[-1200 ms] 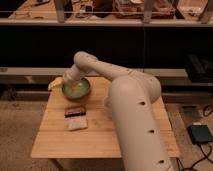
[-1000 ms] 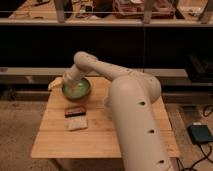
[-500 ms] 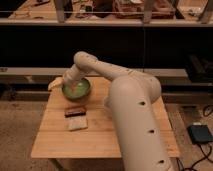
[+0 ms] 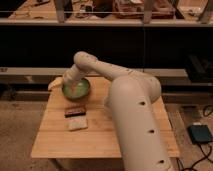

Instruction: Place the pepper on the white sponge

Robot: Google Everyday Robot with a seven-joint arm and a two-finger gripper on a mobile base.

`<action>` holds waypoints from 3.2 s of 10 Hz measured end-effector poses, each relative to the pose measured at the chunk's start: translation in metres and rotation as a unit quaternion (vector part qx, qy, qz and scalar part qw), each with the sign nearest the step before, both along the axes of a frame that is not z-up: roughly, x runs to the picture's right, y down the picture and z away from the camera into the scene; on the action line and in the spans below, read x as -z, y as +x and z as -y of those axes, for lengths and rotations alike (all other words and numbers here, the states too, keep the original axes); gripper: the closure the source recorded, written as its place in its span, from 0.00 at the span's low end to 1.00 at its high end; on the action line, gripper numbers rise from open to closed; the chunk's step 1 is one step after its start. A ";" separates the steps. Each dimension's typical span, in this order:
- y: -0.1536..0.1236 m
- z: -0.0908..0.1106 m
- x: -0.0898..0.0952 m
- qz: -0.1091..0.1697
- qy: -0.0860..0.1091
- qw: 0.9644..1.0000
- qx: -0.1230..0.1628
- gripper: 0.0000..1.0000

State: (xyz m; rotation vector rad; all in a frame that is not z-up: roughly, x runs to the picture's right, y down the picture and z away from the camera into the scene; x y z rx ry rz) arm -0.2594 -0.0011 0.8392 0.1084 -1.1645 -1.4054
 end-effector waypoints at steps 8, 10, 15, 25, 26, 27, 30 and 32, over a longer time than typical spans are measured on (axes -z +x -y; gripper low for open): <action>0.003 0.002 0.001 -0.003 0.004 1.000 0.002 0.20; 0.040 0.023 0.006 -0.048 0.031 0.998 0.012 0.20; 0.179 0.027 0.087 -0.216 0.052 0.974 0.048 0.20; 0.341 -0.104 0.153 -0.383 -0.013 0.923 -0.026 0.20; 0.340 -0.104 0.153 -0.382 -0.013 0.924 -0.025 0.20; 0.340 -0.104 0.153 -0.382 -0.013 0.924 -0.025 0.20; 0.353 -0.106 0.143 -0.387 -0.016 0.921 -0.025 0.20; 0.402 -0.109 0.122 -0.402 0.000 0.916 0.003 0.20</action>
